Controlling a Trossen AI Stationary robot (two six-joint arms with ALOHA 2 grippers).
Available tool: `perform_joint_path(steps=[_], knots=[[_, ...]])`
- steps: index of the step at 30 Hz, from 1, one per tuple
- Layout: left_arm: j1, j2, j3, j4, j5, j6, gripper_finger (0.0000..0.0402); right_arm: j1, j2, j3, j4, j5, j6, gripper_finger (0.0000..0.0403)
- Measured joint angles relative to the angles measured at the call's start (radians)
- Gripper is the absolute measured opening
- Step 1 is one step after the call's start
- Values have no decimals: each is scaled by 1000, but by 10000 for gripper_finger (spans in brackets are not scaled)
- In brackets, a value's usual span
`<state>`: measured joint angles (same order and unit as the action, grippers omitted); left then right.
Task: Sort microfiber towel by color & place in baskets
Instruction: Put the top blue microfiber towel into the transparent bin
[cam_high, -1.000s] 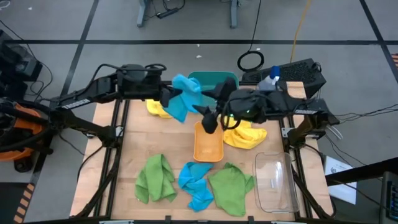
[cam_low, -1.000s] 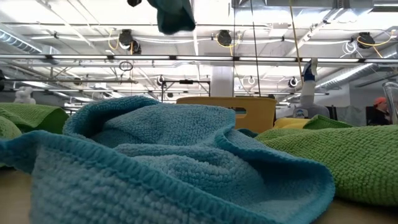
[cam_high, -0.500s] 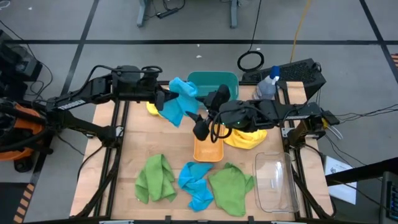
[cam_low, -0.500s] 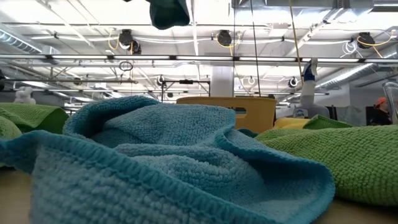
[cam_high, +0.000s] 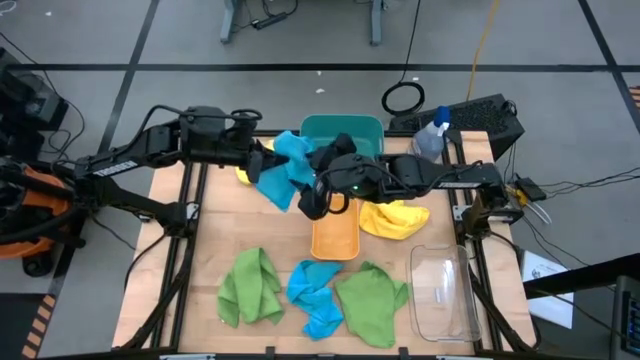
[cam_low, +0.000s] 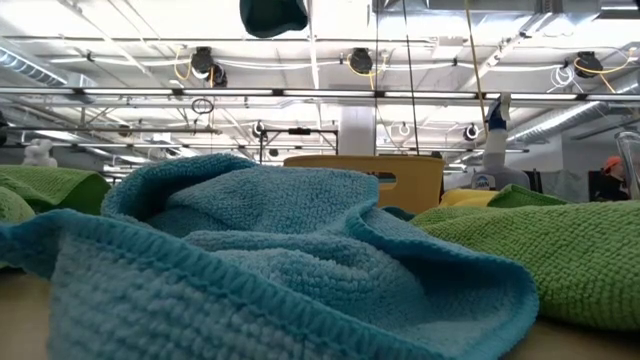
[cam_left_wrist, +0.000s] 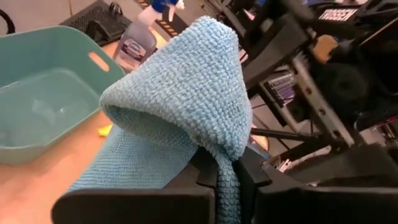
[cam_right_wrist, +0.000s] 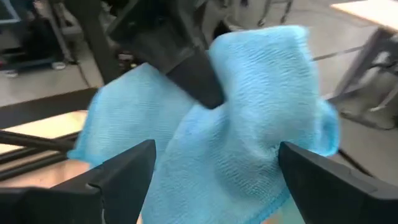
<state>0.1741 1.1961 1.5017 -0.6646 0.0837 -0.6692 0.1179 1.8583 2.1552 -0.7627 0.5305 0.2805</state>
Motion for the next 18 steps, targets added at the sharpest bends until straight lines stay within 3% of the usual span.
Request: perform_joint_path(steps=[10,18], knots=[[0,0,0,70,76,130,18,-47,42,0,84,-150,37,316],[0,0,0,73,118,155,18,-75,47,0,136,-235,71,209]])
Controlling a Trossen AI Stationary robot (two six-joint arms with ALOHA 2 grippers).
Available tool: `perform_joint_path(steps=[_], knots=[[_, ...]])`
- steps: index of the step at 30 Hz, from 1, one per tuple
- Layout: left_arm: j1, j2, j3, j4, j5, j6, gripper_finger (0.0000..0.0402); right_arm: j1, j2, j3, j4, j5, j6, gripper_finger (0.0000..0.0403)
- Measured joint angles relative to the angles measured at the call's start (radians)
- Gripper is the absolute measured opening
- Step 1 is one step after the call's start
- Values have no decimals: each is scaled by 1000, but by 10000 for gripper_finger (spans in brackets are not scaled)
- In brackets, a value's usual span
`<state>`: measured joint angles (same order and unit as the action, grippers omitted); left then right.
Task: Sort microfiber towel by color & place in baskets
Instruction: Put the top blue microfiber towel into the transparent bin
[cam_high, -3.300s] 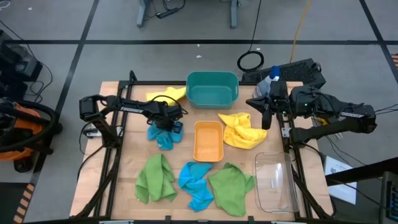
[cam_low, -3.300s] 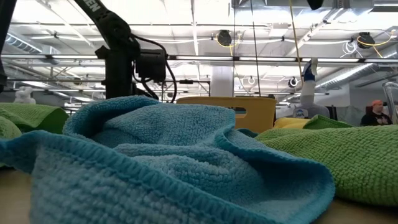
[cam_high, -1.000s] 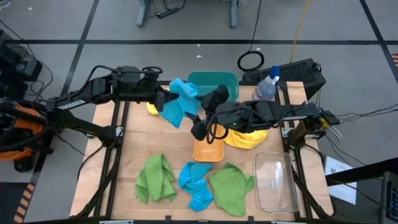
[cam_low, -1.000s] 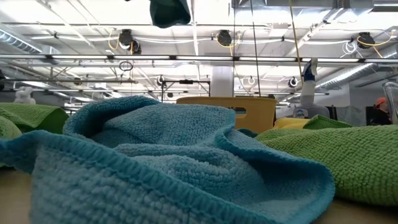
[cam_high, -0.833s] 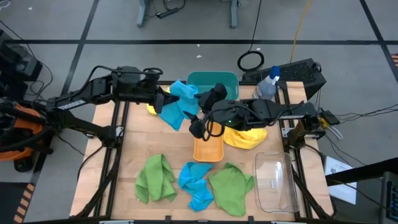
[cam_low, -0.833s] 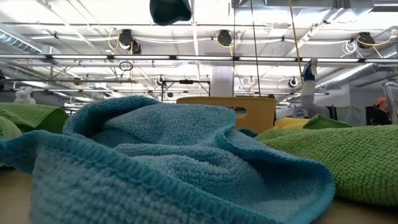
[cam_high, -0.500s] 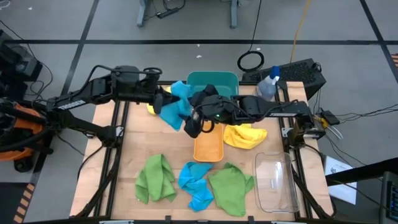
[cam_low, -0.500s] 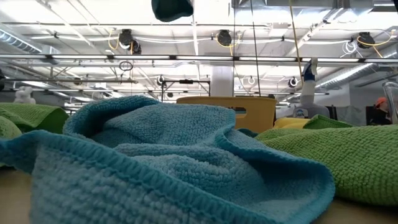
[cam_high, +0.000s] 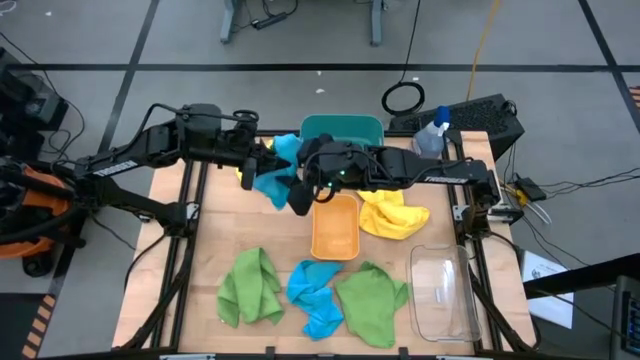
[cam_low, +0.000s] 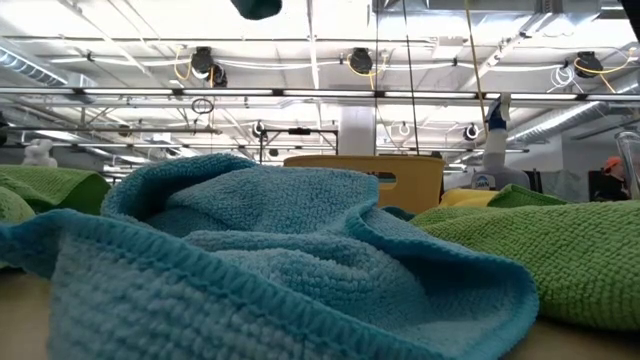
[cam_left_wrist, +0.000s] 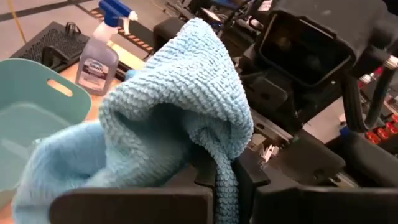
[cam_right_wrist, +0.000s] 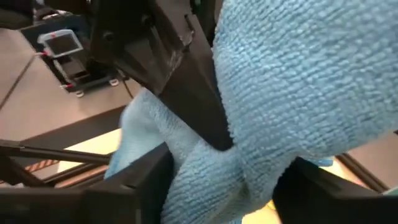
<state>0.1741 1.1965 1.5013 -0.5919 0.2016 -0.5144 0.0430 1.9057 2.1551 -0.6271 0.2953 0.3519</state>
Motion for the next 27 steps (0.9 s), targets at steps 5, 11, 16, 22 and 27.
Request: perform_joint_path(steps=[5,11,16,22,27], knots=[[4,0,0,-3,10,-58,43,-5,0,0,-2,-18,40,102],[3,-37,-1,-37,115,-135,163,-3,-27,-1,-94,-70,184,16],[3,-113,-1,-72,165,-157,238,3,-86,0,-194,-68,251,34],[3,-203,-1,-184,162,-95,257,8,-162,0,-300,-86,298,14],[3,-239,-1,-286,110,-35,258,21,-237,0,-373,-92,392,17]])
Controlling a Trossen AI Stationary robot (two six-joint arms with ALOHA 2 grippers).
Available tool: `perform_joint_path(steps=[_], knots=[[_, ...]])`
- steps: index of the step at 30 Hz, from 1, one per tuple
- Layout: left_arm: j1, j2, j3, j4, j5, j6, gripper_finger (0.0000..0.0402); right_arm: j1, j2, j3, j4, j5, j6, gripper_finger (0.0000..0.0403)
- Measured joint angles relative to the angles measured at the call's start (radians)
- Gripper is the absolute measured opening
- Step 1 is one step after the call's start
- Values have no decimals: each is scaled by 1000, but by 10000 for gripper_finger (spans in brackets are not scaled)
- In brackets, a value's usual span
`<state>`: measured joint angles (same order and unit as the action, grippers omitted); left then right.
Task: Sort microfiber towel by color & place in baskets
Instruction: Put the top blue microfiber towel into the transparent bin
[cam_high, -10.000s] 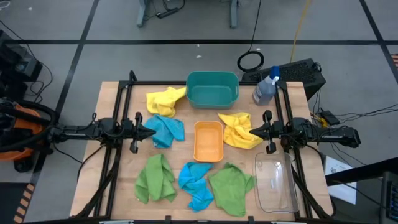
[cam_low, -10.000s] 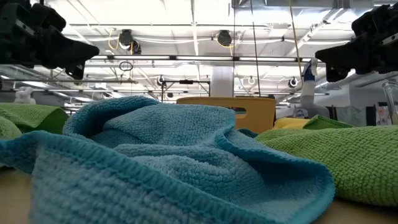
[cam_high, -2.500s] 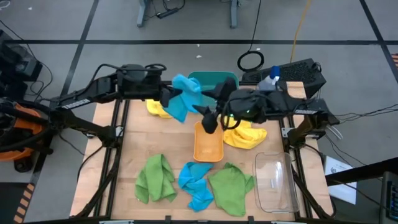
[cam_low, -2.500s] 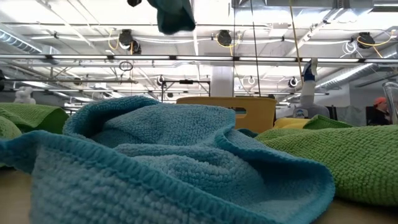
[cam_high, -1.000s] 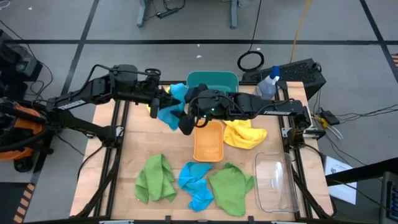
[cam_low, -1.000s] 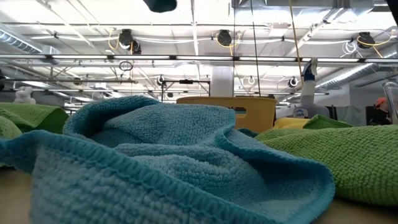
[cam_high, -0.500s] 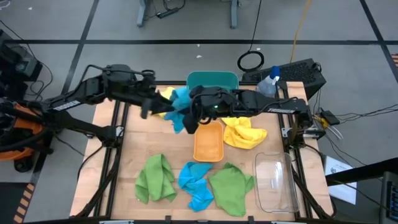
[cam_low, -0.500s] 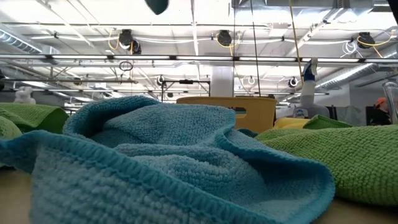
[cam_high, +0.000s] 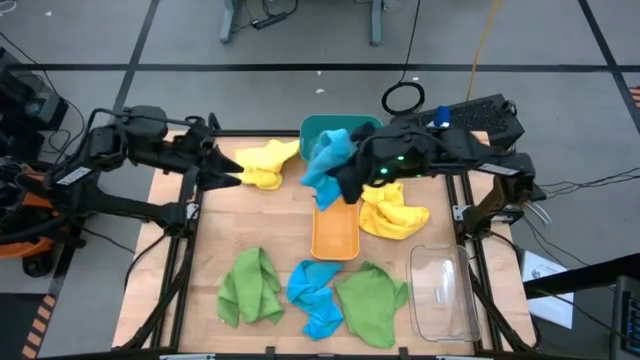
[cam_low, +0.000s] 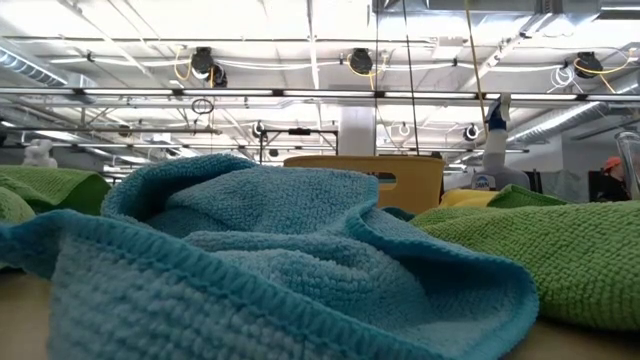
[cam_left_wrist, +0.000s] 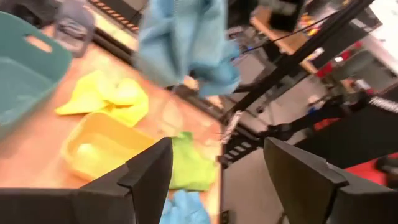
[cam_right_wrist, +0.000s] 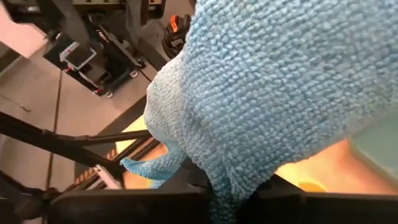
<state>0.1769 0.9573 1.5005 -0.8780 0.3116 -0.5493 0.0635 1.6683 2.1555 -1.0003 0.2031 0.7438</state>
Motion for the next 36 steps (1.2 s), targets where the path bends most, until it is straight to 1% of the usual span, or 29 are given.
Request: perform_joint_path(steps=[3,6,13,16,17,19,23,27,30,33,36], knots=[[0,-1,0,-37,-19,47,258,20,-41,0,-43,-1,44,18],[0,8,-1,-63,-34,92,258,56,-82,0,-126,0,107,19],[0,49,-3,-61,-41,174,258,216,-120,0,-452,-4,403,19],[0,72,-3,-60,-45,198,258,288,-124,0,-567,-44,522,19],[0,82,-4,-60,-48,198,258,313,-124,-1,-581,-64,549,20],[0,98,-4,-59,-52,198,258,356,-123,-14,-566,-78,549,20],[0,129,-4,-59,-54,197,258,434,-120,-28,-569,-68,530,20],[-2,154,-4,-59,-55,192,258,495,-124,-94,-570,-73,508,20],[-3,166,-4,-59,-55,193,258,524,-136,-166,-569,-106,454,20],[-3,178,-4,-59,-55,197,258,546,-163,-269,-570,-147,418,20],[-3,192,-4,-57,-55,197,258,558,-204,-405,-570,-159,453,20]])
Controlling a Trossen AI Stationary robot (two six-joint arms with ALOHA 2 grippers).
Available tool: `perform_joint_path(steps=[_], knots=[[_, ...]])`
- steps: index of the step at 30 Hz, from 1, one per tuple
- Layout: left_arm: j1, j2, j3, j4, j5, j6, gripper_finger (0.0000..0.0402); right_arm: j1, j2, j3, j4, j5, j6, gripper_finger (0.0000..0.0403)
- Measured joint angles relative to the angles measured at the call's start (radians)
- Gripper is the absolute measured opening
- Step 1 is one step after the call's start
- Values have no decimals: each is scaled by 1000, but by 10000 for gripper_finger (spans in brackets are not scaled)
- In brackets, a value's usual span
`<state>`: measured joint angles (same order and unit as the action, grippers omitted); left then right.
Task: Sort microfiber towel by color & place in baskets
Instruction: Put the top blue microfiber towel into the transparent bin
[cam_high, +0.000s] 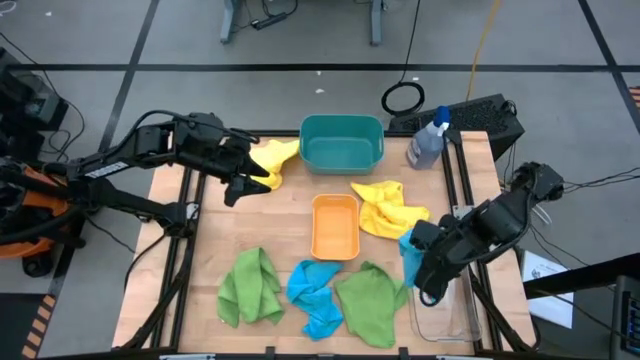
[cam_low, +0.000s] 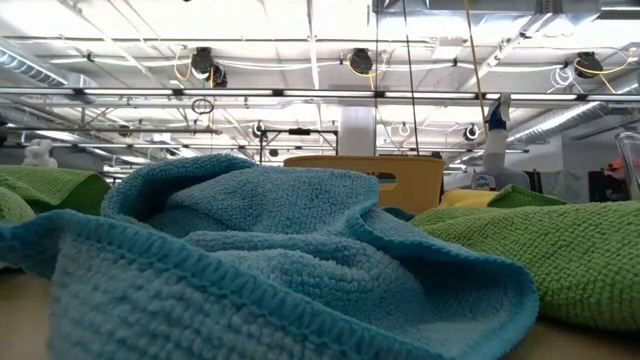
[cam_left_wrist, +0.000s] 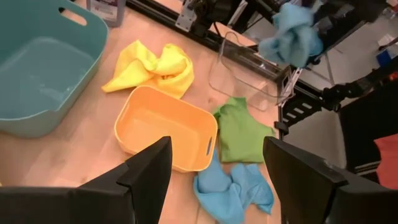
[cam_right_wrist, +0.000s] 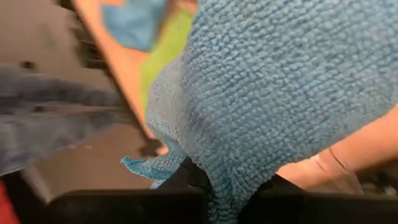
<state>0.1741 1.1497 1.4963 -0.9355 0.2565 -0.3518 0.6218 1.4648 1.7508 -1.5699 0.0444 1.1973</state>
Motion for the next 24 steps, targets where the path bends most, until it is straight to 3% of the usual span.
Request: perform_joint_path(steps=[6,11,24], knots=[[0,34,0,3,0,-2,258,26,-127,-263,-3,-79,66,20],[0,55,0,2,0,-8,258,56,-208,-421,23,-70,80,20],[-46,69,0,7,-33,-108,258,147,-279,-752,255,-100,75,21]])
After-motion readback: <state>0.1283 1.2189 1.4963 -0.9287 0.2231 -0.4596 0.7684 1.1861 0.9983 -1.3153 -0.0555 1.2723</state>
